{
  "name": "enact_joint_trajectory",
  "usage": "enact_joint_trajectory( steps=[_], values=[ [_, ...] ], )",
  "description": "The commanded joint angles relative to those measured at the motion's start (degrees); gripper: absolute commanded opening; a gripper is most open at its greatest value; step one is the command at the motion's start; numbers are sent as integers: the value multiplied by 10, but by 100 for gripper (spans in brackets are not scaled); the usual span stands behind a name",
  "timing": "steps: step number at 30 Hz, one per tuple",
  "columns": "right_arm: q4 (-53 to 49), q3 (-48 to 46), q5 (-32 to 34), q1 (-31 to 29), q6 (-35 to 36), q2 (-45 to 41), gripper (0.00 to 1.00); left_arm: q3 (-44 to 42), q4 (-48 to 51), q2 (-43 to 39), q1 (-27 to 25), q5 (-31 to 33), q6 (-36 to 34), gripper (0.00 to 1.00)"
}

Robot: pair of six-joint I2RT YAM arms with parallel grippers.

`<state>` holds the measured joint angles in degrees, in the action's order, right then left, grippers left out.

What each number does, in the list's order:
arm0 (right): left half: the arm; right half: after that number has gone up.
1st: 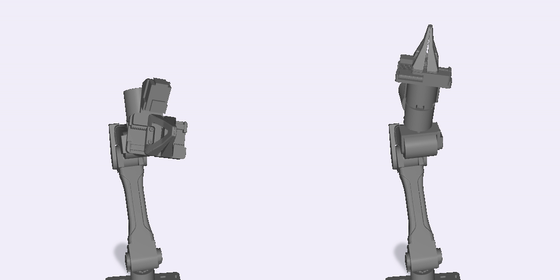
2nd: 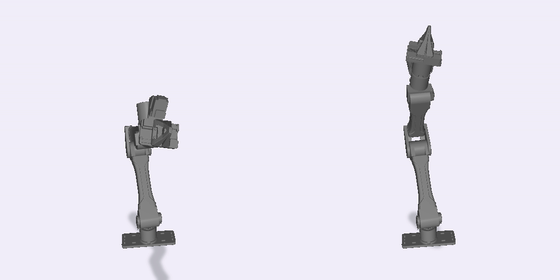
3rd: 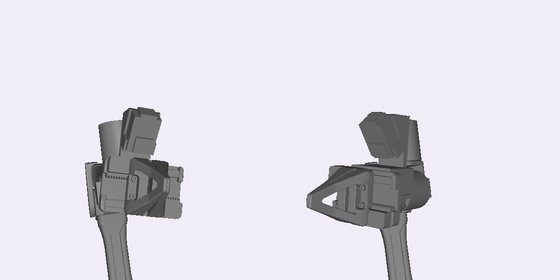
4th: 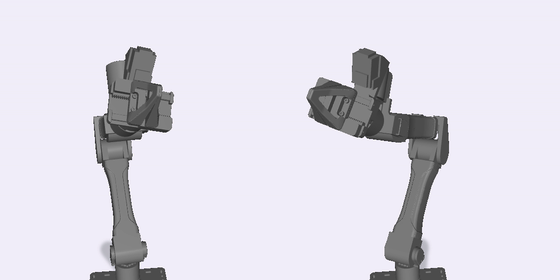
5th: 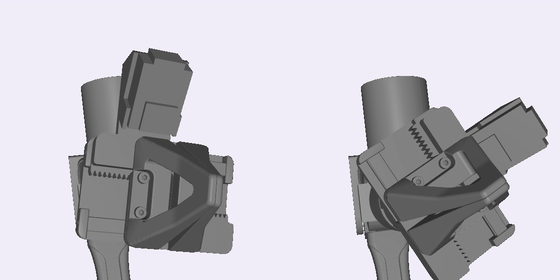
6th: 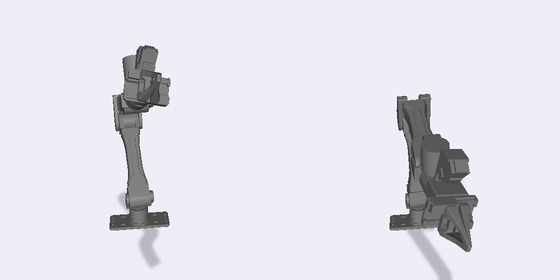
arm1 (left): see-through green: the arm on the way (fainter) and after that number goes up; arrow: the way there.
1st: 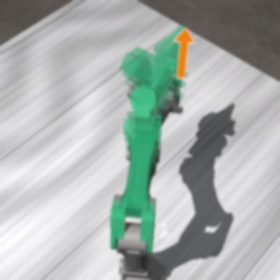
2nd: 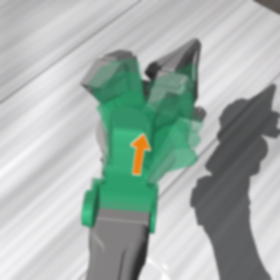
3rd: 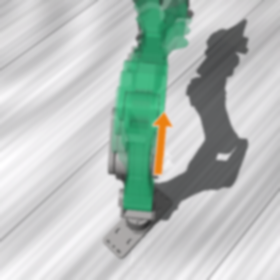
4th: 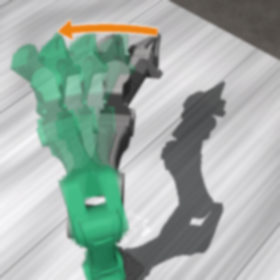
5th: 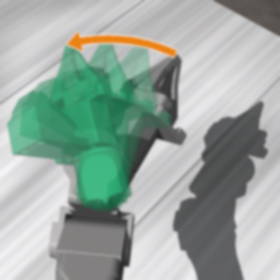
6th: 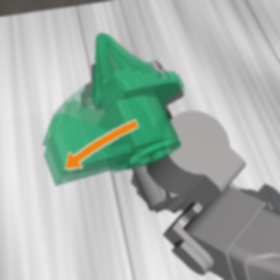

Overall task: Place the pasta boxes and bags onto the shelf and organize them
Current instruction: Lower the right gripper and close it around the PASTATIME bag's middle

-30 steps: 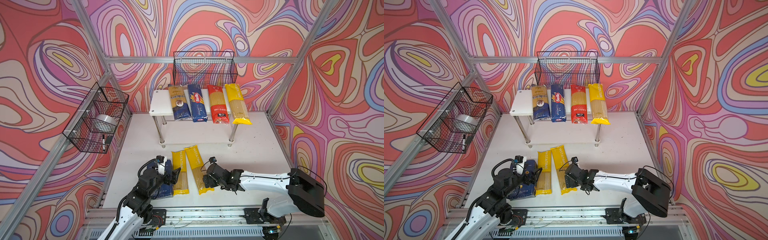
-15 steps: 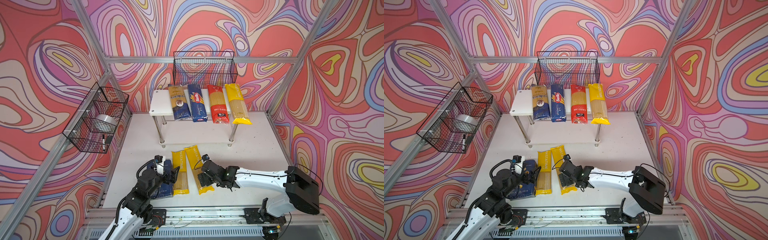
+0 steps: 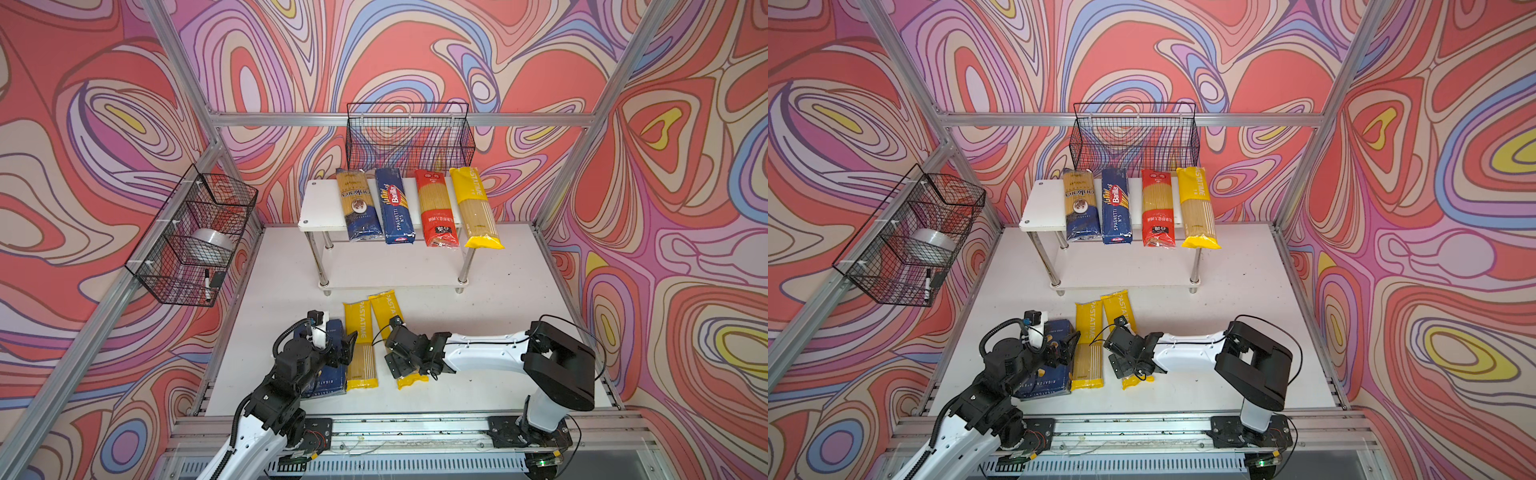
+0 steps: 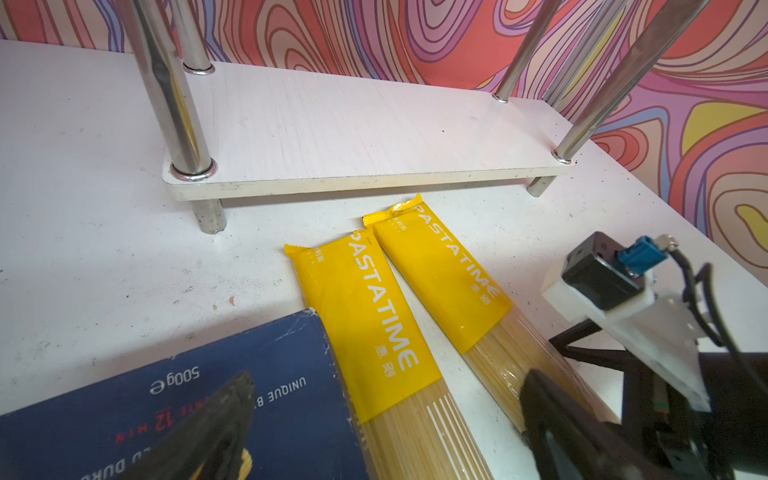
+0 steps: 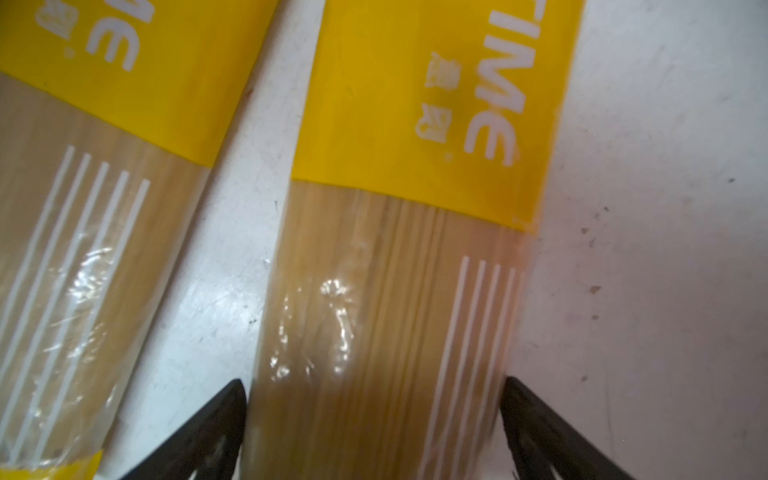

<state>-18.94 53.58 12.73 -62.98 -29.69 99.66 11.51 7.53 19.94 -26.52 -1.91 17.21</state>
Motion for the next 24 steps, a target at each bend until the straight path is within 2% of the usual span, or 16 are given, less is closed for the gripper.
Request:
enact_joint_trajectory(
  steps=[1, 24],
  values=[
    [15, -1, -10, -1, -4, 27, 98, -2, 6, -9, 4, 2, 5, 100],
    [78, -85, -22, -1, -51, 36, 98, -3, 9, -15, 4, 8, 5, 100]
  ],
)
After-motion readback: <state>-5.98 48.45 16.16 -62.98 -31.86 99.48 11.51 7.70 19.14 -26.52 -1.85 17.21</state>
